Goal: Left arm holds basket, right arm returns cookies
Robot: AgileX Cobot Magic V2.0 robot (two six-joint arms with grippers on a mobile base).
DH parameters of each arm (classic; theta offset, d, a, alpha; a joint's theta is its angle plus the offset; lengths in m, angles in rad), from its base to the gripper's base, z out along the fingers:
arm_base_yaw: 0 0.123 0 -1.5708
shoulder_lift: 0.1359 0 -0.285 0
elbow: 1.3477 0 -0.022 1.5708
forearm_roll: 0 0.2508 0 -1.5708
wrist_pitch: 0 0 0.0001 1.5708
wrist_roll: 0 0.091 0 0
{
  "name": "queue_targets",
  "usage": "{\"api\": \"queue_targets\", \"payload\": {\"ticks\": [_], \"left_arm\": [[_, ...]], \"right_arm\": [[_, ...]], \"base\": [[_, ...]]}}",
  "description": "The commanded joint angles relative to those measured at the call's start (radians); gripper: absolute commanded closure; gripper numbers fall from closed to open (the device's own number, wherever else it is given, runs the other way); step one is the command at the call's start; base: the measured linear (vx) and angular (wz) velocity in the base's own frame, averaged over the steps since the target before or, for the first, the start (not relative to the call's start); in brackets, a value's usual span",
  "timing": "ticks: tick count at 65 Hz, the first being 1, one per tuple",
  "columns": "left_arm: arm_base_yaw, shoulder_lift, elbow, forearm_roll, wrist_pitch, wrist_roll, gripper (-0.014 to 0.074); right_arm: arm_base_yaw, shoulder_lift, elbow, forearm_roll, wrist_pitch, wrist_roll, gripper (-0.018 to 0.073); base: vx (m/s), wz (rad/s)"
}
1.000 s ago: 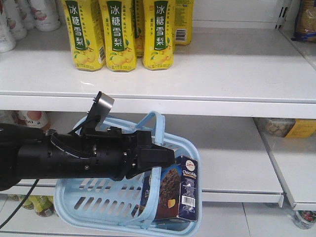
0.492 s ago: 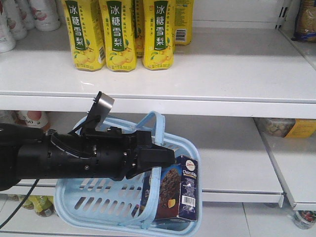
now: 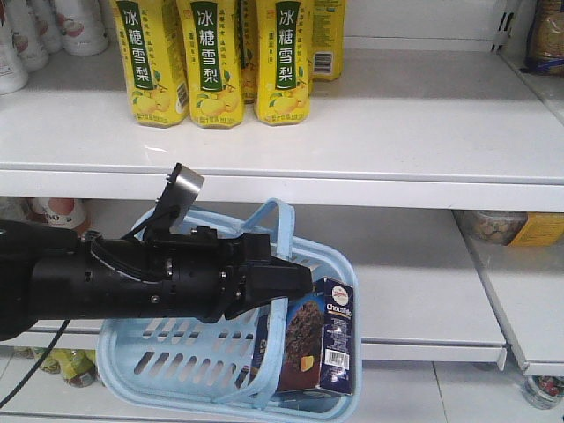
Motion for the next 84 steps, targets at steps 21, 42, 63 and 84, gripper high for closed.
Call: {"api": "queue_targets", "payload": {"ticks": [21,42,63,84], "left_arm": [[0.001,-0.042,-0.037,-0.078,0.006,0.016,0.0599],[0.001,-0.042,-0.037,-0.078,0.006,0.016,0.0599],[0.001,-0.042,-0.037,-0.078,0.006,0.016,0.0599],[0.001,-0.042,-0.037,-0.078,0.006,0.016,0.0599]], "right_arm": [[-0.001,0.341,-0.163,0.01,-0.057,-0.001,0.057],[-0.001,0.409,-0.163,0.027,-0.107,-0.003,0.0551],[-0.001,0.412,-0.163,0.024,-0.119,-0.003,0.0294],[-0.001,0.412,-0.163,0.074,-0.147,0.0,0.0069]], "base": [[0.0,0.0],[0.0,0.0],[0.0,0.0],[0.0,0.0]]}}
